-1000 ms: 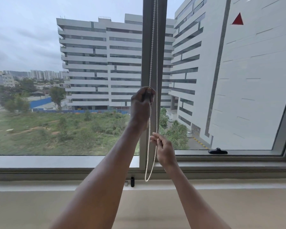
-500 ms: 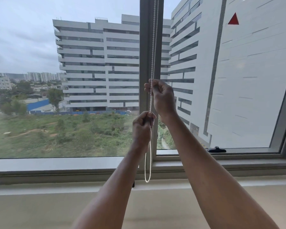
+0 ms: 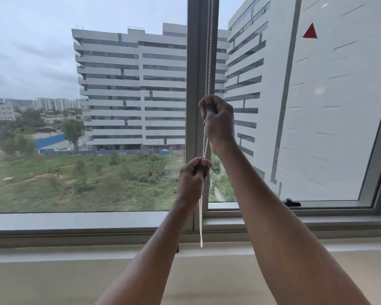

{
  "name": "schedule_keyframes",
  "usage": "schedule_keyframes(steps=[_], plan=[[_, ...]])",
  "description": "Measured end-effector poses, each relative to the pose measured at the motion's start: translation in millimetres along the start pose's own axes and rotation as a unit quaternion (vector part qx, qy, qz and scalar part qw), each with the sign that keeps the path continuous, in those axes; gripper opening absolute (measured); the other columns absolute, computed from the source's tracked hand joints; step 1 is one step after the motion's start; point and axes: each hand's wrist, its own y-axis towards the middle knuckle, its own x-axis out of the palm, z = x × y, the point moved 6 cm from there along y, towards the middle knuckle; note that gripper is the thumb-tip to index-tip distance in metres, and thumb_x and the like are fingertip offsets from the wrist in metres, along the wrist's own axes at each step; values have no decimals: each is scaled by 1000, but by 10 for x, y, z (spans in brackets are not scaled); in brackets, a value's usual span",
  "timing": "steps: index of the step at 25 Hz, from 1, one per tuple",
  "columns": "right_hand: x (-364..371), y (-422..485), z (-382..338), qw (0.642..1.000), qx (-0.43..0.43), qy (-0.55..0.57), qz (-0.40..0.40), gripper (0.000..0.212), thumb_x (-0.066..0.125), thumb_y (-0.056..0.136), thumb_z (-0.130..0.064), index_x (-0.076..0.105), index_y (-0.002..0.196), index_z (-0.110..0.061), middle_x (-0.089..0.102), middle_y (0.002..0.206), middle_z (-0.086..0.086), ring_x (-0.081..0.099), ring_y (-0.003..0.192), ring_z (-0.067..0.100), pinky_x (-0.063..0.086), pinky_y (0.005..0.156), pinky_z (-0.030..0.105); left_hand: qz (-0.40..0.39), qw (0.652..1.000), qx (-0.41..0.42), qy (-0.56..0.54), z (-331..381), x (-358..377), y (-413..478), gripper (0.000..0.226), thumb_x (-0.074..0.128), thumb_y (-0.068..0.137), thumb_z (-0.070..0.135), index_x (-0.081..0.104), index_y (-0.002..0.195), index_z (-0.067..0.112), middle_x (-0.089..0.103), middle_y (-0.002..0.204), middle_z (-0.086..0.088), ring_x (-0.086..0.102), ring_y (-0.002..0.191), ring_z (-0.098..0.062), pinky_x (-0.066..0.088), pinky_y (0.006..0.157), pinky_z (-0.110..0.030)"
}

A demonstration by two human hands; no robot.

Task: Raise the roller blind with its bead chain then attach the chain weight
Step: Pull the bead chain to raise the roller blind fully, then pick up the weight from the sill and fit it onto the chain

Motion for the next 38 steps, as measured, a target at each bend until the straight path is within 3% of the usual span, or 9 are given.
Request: schedule_keyframes(steps=[4,8,10,15,19,22,27,35,38], plan=[[-13,-70,-46,1000,2,26,1,35,46,109,-3,62,79,-13,48,63,-6,40,47,-4,33,47,9,-7,998,-11,64,158,-40,73,32,52,112,13,79,95,14,76,72,0,67,64,-8,54,64,-20],[-83,-156,-26,1000,0,20,14,39,46,109,-1,61,75,-15,46,60,-7,37,47,-3,31,47,10,5,988,-54,145,371,-54,255,42,42,116,31,74,114,3,80,100,-13,75,90,-23,58,90,-39],[-119,-197,-24,1000,-2,12,16,37,46,108,1,61,76,-13,46,60,-6,37,45,-3,31,47,10,17,990,-60,124,489,-54,315,45,39,117,31,72,123,1,79,111,-18,73,94,-23,58,89,-35],[-142,-297,5,1000,-8,-3,0,35,46,108,-1,63,79,-12,48,60,-4,38,52,6,34,51,18,-46,996,-58,47,523,108,158,43,37,118,26,72,105,6,78,83,-3,72,70,-9,60,71,-24],[-114,-445,132,999,20,18,-19,34,46,108,-3,64,81,-12,51,61,-2,41,53,7,36,51,18,-39,997,2,60,302,64,-73,35,50,113,13,69,84,12,62,60,9,54,56,-4,48,58,-20],[-142,-585,308,996,59,41,-46,29,43,109,-1,65,90,-3,59,68,4,51,53,8,43,50,18,-27,999,18,16,150,-13,-234,37,56,111,15,74,80,25,56,64,4,47,61,-8,40,59,-22],[-254,-736,509,995,84,20,-45,26,50,110,-10,69,104,6,73,87,15,67,59,2,49,55,14,-33,999,38,-1,74,-146,-376,34,63,106,7,82,89,29,63,67,8,53,64,-8,46,66,-20],[-516,-1200,1311,971,161,-139,106,13,67,103,-19,73,100,-7,74,88,5,64,74,15,53,66,27,-44,997,51,-30,188,-468,-503,27,60,106,0,76,90,14,64,68,6,55,65,-8,48,68,-18],[-365,-1275,1573,961,172,-201,79,17,69,101,-23,74,111,-11,74,101,1,64,87,11,48,71,12,-39,997,59,-8,206,-629,-527,29,61,107,5,77,89,20,64,69,4,55,66,-14,48,70,-22]])
